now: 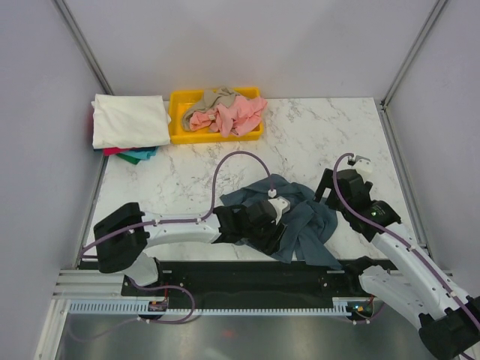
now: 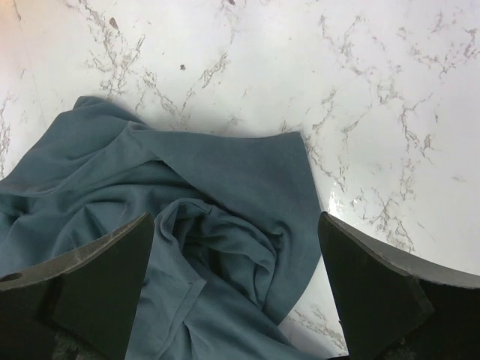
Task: Fold and stack the t-shirts
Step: Flatten the tshirt out
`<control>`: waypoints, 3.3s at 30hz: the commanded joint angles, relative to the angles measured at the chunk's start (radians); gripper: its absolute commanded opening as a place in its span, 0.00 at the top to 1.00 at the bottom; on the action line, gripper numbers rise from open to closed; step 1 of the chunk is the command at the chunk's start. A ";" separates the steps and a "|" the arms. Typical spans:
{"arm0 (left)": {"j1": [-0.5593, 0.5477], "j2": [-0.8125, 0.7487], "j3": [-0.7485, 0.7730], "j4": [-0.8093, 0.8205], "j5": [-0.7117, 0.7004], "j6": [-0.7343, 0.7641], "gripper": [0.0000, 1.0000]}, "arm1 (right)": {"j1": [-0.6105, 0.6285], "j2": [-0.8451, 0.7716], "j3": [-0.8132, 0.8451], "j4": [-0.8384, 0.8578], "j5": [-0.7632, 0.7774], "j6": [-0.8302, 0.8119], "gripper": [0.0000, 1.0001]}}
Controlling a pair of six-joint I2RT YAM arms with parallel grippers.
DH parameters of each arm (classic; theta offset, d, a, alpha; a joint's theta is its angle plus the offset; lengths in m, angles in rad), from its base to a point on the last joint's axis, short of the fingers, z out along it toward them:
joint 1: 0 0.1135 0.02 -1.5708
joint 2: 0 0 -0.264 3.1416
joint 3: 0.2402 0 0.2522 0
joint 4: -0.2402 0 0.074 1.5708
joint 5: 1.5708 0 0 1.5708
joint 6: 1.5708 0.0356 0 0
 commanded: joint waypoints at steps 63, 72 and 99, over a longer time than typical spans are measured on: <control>0.619 -0.782 -0.006 -0.535 -0.502 0.157 0.98 | 0.276 0.229 -0.231 0.205 -0.160 0.311 0.11; 0.775 -0.794 -0.036 -0.533 -0.423 0.171 0.98 | -0.189 0.664 -0.047 0.439 -0.402 0.088 0.10; 0.809 -0.849 -0.108 -0.449 -0.259 0.172 0.98 | -0.064 -0.069 -0.251 0.023 -0.372 0.344 0.10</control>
